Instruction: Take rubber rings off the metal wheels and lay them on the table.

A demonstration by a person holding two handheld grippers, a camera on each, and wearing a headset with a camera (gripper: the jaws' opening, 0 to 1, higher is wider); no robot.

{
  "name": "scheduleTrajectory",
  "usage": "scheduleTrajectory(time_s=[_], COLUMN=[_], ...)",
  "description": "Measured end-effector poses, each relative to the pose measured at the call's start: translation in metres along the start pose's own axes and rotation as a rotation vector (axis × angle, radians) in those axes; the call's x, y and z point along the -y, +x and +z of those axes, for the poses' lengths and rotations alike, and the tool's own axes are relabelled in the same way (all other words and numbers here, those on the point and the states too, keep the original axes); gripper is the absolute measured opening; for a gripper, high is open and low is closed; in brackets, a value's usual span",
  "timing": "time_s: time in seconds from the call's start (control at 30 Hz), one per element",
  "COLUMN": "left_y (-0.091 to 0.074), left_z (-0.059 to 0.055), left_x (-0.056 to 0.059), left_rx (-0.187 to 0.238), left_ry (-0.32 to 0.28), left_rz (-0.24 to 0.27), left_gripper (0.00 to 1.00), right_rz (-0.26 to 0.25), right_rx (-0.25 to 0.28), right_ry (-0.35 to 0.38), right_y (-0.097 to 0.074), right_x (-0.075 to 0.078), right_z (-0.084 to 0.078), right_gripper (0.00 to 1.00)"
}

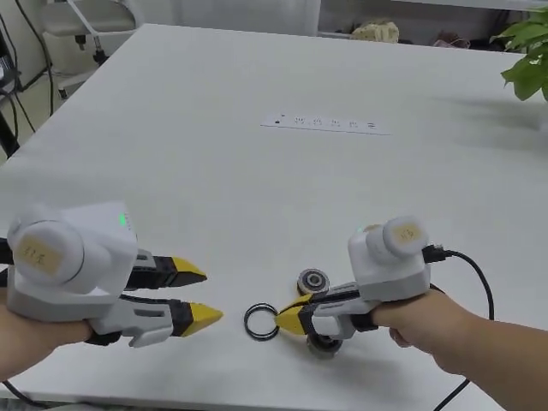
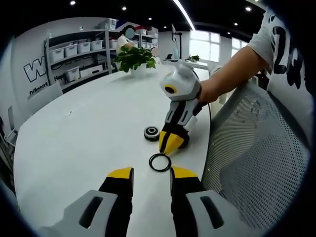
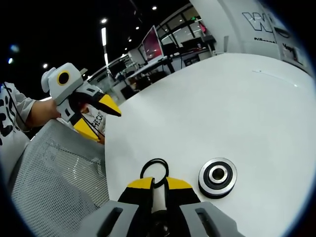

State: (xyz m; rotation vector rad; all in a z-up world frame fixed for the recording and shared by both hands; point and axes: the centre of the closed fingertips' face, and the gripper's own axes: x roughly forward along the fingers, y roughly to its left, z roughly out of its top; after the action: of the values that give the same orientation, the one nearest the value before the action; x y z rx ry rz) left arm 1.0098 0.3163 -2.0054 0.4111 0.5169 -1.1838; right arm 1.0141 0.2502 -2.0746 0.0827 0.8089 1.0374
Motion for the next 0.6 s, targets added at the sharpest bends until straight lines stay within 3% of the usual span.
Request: scheduleTrajectory(time_s=[0.6], left_y=[0.002], left_z=[0.004], left_x=[0.000], left_rx=[-0.012], left_ry=[-0.003], left_rz=[-0.011], left_gripper=[0.33], right_rz=[0.007], right_rx=[0.077], right_ry=[0.005], right_y=[-0.016], right_x=[-0.002], right_z=[0.023], right_gripper=[0.12])
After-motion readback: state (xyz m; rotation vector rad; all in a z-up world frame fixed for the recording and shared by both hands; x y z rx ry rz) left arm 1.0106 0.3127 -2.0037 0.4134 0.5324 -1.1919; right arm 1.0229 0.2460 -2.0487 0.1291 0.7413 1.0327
